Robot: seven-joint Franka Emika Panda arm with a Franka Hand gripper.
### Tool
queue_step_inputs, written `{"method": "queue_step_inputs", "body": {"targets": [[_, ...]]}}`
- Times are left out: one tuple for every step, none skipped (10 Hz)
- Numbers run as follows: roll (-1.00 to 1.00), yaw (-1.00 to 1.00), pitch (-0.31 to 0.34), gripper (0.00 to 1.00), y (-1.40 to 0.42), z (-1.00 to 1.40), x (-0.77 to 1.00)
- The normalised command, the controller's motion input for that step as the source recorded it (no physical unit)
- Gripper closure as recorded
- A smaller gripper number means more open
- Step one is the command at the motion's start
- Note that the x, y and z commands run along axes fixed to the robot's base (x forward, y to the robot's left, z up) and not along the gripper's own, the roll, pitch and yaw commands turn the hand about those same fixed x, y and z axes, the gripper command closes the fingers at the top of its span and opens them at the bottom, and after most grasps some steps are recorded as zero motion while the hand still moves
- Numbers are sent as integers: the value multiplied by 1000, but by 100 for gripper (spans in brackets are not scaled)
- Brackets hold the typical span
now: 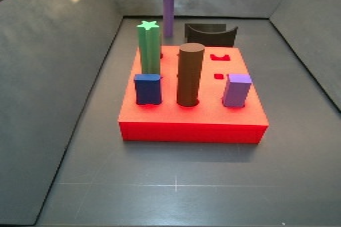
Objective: Pick up the round object. Move up. Move to above the board. Insert the round object.
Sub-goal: Pick up the round object, then move up.
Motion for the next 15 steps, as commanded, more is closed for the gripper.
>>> {"method": "queue_step_inputs", "body": {"targets": [[0, 0, 0, 100, 0, 0, 0], [0, 0, 0, 100, 0, 0, 0], [0, 0, 0, 100, 0, 0, 0], [0, 0, 0, 100, 0, 0, 0], [0, 0, 0, 100, 0, 0, 0], [0, 0, 0, 100, 0, 0, 0], [0, 0, 0, 100, 0, 0, 0], [0, 0, 0, 100, 0, 0, 0], [0, 0, 0, 100, 0, 0, 0], [0, 0, 0, 100, 0, 0, 0], [0, 0, 0, 100, 0, 0, 0], [0, 0, 0, 100, 0, 0, 0], [0, 0, 0, 100, 0, 0, 0], [0, 0, 0, 100, 0, 833, 0], [4, -19, 8, 100, -24, 817, 53]]}}
